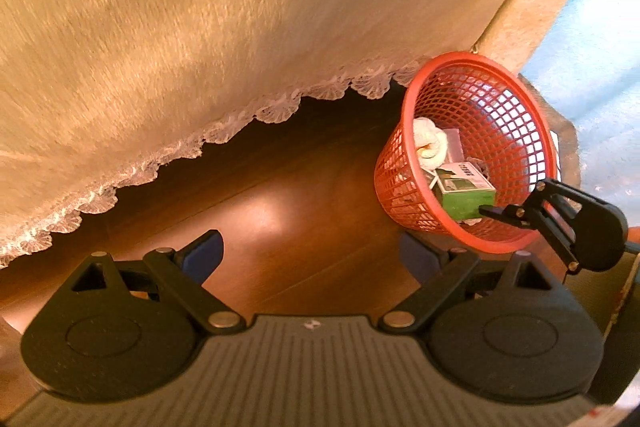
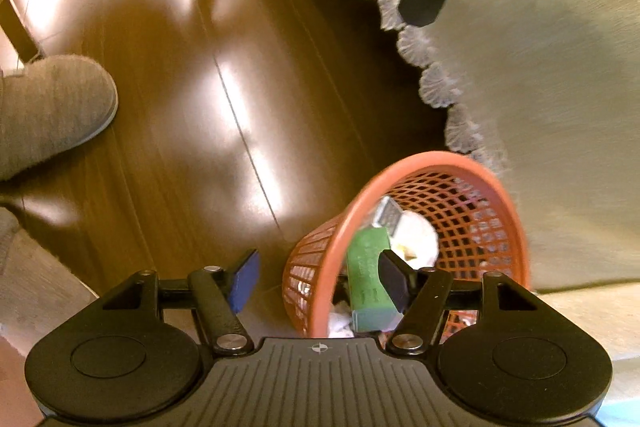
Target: Organize objects
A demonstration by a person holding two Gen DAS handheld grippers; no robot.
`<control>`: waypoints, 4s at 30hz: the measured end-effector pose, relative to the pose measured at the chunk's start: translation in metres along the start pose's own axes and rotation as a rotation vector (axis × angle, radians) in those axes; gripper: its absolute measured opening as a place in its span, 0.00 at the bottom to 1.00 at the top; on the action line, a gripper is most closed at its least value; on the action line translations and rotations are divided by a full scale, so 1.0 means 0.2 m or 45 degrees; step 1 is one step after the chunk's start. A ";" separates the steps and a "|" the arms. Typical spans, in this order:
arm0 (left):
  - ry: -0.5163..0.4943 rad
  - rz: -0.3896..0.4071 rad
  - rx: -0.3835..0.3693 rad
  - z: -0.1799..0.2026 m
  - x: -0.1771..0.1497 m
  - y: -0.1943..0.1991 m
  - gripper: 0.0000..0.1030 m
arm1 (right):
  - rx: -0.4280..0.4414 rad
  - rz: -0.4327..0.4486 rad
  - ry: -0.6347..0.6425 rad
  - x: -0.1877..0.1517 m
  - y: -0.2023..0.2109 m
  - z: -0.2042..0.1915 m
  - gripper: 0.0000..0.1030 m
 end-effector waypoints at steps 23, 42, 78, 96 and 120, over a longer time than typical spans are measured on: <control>-0.150 0.088 0.046 0.20 0.29 0.98 0.93 | 0.043 -0.295 -2.285 -0.10 1.12 0.69 0.61; -0.291 0.129 0.079 0.26 0.54 1.56 0.99 | -0.069 -0.248 -2.406 0.17 1.60 1.00 0.61; -0.316 0.076 0.133 0.12 0.68 1.64 0.99 | -0.081 -0.262 -2.413 0.29 1.60 1.15 0.61; -0.323 0.087 0.157 0.09 0.69 1.64 0.99 | -0.080 -0.263 -2.397 0.31 1.61 1.16 0.61; -0.330 0.105 0.154 0.08 0.67 1.65 0.99 | -0.082 -0.259 -2.381 0.33 1.61 1.17 0.61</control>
Point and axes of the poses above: each gripper's, at about its wrist camera, not at the fingertips, and y roughly against the way its jaws point, z to its right, x to its top, the point moved 3 cm from there along -y, roughly the way its jaws point, and after that the axes turned 1 degree about -y, right-handed, at the moved point
